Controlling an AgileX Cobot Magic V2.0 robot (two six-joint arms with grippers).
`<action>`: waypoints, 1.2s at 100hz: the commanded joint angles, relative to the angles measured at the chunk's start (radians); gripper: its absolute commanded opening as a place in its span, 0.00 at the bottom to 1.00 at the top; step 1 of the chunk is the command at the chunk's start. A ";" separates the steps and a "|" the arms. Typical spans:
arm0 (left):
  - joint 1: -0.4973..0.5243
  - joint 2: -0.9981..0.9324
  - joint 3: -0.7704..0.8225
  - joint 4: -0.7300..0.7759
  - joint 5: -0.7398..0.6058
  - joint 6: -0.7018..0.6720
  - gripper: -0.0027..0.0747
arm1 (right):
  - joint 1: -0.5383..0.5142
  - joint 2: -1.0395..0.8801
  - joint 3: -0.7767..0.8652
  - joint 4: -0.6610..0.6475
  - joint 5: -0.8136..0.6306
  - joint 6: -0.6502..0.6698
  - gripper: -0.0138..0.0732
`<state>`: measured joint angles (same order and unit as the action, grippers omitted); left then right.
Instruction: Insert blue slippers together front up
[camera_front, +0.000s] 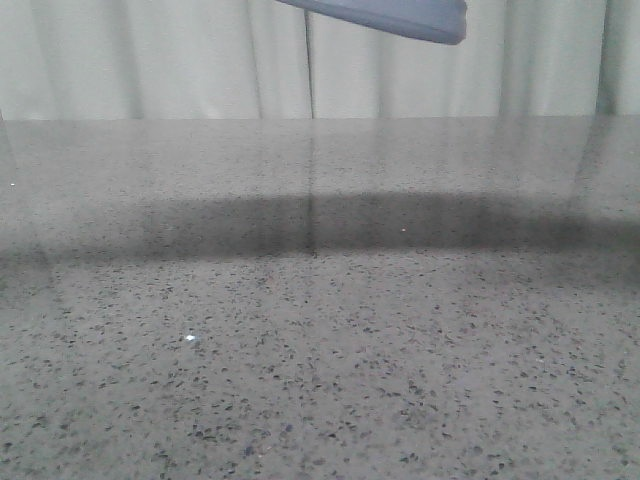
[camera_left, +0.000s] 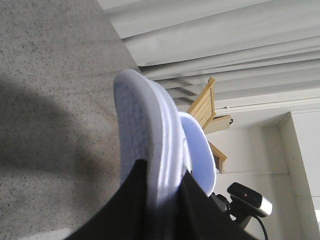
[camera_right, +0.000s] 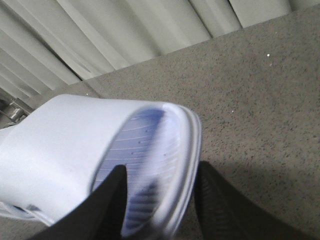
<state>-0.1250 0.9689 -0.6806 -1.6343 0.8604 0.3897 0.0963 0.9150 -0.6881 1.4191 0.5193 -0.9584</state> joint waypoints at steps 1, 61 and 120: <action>-0.014 -0.012 -0.029 -0.067 0.058 -0.014 0.07 | 0.002 -0.034 -0.037 0.031 -0.054 -0.054 0.47; -0.014 -0.010 -0.029 -0.018 0.000 -0.014 0.07 | 0.002 -0.296 -0.037 -0.005 -0.232 -0.061 0.47; -0.014 0.225 -0.029 -0.022 -0.042 0.085 0.07 | 0.002 -0.327 -0.037 -0.005 -0.192 -0.061 0.47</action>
<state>-0.1309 1.1775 -0.6806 -1.5758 0.7956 0.4636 0.0971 0.5909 -0.6881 1.4004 0.3325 -0.9967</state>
